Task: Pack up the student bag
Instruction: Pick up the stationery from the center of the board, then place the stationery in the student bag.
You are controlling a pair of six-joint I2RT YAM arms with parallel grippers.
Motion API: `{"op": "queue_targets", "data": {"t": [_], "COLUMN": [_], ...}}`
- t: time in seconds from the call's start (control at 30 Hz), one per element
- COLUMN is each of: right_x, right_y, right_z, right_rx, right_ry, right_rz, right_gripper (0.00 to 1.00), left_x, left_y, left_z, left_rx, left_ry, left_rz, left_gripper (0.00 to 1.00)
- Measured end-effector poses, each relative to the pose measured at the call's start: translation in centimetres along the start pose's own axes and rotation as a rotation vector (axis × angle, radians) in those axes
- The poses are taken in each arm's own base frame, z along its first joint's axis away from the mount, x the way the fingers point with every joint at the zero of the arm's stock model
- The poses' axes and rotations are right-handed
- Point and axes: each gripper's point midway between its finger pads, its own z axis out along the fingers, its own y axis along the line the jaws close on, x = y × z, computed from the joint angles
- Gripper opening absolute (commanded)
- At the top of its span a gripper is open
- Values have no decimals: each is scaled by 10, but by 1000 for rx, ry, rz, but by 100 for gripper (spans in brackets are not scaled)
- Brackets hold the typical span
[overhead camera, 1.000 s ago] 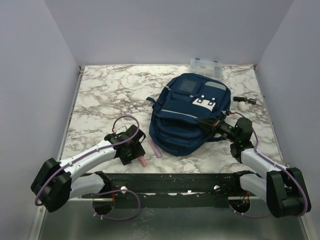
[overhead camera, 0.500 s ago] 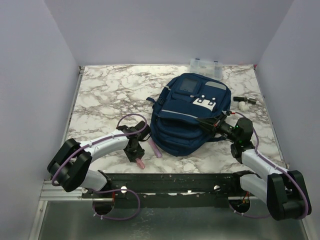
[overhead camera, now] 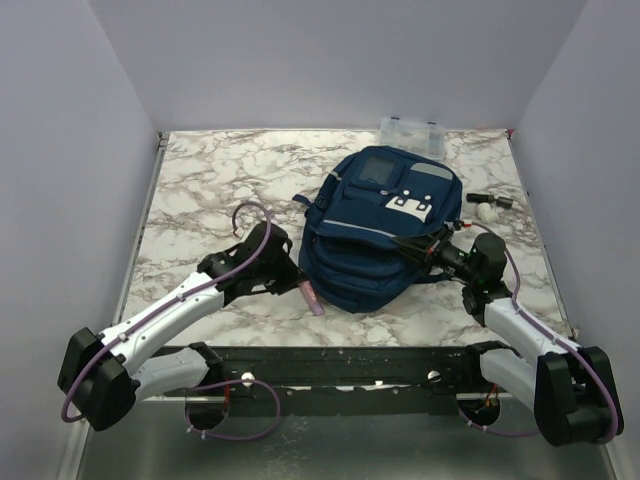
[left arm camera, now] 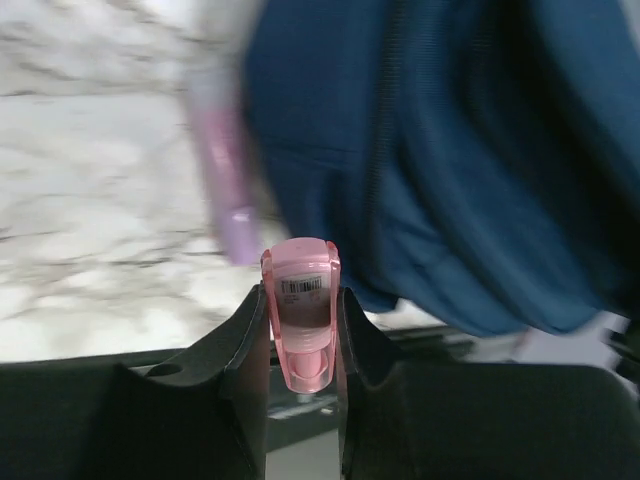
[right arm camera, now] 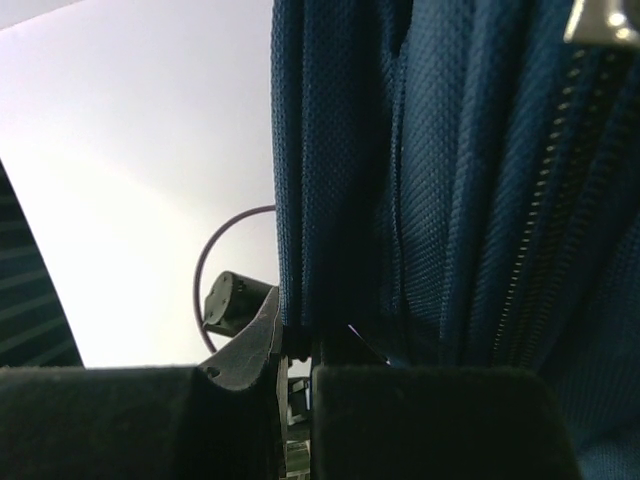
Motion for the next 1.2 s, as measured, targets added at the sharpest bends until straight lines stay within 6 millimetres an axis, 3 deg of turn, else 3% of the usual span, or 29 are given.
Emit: {"op": "queue_targets", "data": {"t": [0.17,0.33,0.77,1.07,1.2], "right_x": [-1,0,1,1,0], "right_y": [4,5,8,10,10], "right_z": [1,1,-2,-4,-4], "right_rx": [-2,-1,-5,-6,-7], "right_ry": [-1,-2,-15,-26,-33], "right_rz": [-2,-1,0,0,0], "right_gripper": [0,0,0,0,0], "left_x": [-4,-8,-8,-13,-17], "left_y": [-63,-102,-123,-133,-139], "left_z": [-12,-3,48,64,66], "left_rx": [265,388,369,357,359], "left_ry": [48,81,167,199,204], "left_rz": [-76,-169,-549,-719,-753], "left_gripper": [0,0,0,0,9]}}
